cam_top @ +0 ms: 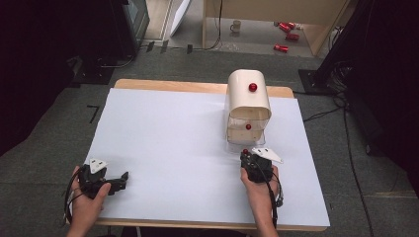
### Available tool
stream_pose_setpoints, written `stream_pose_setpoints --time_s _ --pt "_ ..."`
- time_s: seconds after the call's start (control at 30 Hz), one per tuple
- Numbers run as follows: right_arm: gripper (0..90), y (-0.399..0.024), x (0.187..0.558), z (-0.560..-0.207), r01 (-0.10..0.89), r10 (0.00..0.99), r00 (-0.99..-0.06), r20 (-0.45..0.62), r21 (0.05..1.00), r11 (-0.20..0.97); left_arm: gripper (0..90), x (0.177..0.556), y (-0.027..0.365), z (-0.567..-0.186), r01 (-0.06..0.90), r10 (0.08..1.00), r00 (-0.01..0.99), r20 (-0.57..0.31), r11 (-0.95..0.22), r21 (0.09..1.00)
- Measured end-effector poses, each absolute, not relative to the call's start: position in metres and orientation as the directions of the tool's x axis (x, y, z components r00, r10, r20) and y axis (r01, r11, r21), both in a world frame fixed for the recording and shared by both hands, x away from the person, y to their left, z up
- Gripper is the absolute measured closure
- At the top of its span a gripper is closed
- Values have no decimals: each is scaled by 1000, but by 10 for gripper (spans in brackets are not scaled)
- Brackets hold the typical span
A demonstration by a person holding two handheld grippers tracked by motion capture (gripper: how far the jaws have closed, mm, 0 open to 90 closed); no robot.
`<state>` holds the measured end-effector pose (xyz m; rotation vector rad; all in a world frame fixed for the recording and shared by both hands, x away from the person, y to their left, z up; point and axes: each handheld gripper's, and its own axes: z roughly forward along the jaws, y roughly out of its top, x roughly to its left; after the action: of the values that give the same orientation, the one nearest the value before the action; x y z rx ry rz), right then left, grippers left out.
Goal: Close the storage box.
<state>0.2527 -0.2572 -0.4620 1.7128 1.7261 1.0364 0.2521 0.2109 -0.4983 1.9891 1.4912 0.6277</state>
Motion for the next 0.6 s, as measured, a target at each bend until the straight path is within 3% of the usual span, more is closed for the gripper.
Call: stream_pose_setpoints --time_s 0.6 --pt "766 -259 286 -470 612 983 -78 164 786 -82 0 252 211 -498 695 963 268 31 -216 685"
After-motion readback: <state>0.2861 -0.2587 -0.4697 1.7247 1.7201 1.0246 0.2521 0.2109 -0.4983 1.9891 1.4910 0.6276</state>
